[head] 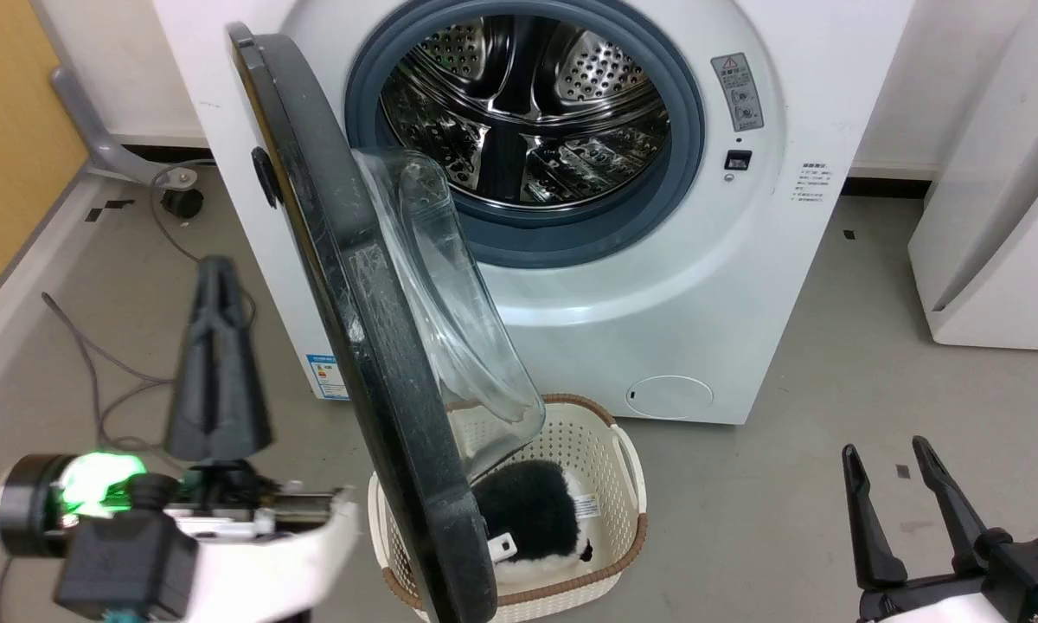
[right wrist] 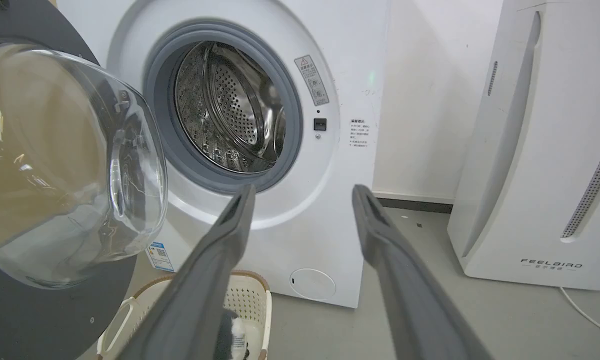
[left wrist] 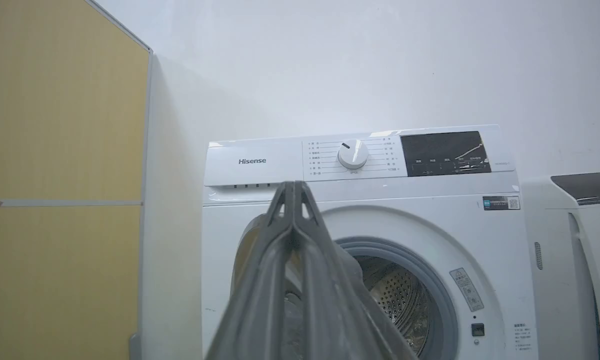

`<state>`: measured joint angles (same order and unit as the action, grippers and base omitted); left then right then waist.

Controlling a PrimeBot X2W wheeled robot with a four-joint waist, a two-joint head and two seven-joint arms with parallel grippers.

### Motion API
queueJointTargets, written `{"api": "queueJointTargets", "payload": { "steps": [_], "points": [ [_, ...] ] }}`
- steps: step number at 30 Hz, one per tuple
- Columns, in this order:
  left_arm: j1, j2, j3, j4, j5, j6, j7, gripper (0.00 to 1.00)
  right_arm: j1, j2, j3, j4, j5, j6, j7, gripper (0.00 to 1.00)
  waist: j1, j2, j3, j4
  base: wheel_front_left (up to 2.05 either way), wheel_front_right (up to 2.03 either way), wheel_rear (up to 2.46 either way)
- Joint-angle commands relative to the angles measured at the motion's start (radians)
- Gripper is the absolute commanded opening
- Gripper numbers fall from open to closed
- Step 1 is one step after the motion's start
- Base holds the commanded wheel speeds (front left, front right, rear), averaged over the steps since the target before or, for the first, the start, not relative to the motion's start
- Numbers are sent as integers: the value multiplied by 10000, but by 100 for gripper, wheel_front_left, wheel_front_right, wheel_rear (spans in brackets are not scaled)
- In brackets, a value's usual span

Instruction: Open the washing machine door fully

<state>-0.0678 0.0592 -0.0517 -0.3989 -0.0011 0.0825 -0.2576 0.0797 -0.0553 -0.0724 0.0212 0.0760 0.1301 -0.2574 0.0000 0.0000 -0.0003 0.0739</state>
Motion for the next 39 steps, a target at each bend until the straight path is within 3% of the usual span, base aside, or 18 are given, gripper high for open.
{"api": "queueJointTargets", "payload": {
  "steps": [1, 10, 18, 29, 39],
  "points": [
    [-157, 21, -215, -189, 58, -93, -42, 0, 183, 50, 18, -58, 31, 6, -43, 100, 0, 0, -5, 15, 0, 0, 0],
    [-356, 7, -2213, -816, 296, -854, -42, 0, 205, 50, 22, -51, 84, 6, -43, 100, 0, 0, -30, 171, 0, 0, 0],
    [28, 219, -3498, -564, 468, -1334, -42, 0, 220, 50, 1, -46, 103, 6, -43, 100, 0, 0, -13, 297, 0, 0, 0],
    [772, 429, -4751, 427, 495, -1567, -42, 0, 230, 51, -32, -6, 52, 6, -43, 100, 0, 0, 15, 515, 0, 0, 0],
    [1207, 697, -4832, 2170, 421, -1421, -41, 0, 166, 51, 17, 39, -8, 6, -43, 100, 0, 0, 80, 604, 0, 0, 0]
  ]
}}
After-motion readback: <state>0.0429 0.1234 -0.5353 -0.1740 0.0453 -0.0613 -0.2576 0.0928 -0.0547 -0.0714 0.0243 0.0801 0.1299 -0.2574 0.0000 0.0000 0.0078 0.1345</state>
